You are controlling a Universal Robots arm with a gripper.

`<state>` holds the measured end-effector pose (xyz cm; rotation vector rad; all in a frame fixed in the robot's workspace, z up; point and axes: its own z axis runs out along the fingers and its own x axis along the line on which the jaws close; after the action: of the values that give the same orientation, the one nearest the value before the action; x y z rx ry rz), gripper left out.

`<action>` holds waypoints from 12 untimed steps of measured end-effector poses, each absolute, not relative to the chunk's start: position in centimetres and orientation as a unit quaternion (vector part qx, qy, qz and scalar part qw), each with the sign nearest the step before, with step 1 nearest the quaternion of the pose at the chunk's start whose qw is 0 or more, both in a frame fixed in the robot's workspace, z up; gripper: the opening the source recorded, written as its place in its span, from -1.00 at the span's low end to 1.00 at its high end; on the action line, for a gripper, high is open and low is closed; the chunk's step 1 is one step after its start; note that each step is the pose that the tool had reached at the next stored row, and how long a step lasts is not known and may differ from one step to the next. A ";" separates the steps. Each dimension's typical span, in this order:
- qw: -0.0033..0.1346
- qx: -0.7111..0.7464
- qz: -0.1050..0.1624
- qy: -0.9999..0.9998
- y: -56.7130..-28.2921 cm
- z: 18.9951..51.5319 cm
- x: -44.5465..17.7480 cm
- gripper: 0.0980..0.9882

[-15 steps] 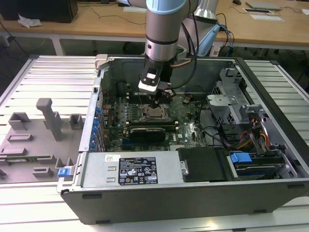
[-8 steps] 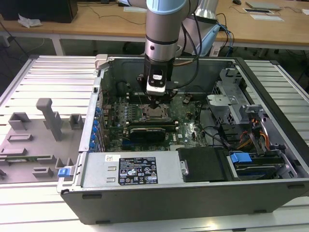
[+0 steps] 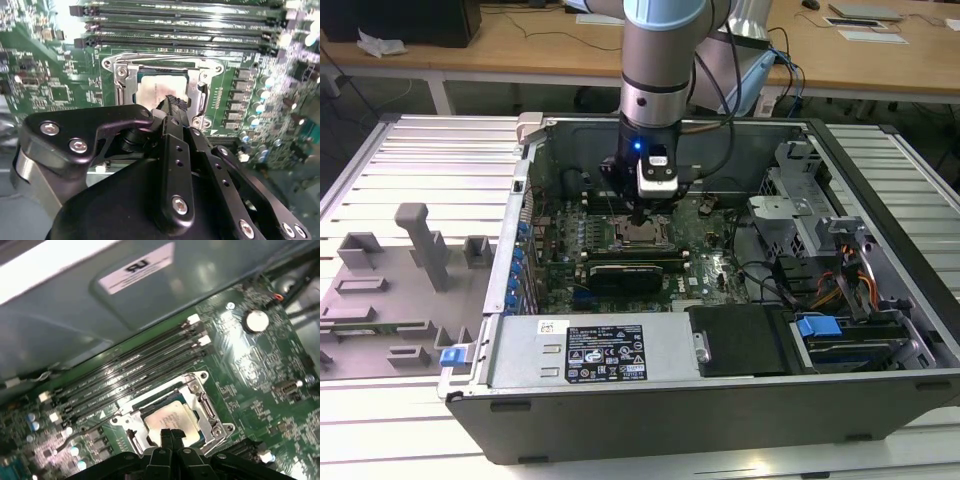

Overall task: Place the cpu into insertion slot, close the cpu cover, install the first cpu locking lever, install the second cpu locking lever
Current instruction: 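Close the cpu cover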

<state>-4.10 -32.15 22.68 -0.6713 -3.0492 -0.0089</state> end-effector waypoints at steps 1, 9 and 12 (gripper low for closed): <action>0.010 -0.205 -0.003 -0.979 -32.1 22.7 -4.1 -0.98; 0.010 -0.122 -0.002 -0.993 -32.1 22.6 -4.1 -0.98; 0.007 -0.090 -0.002 -0.996 -32.1 22.5 -4.1 -0.98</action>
<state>-4.11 -32.15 22.52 -0.2813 -3.1158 -0.0060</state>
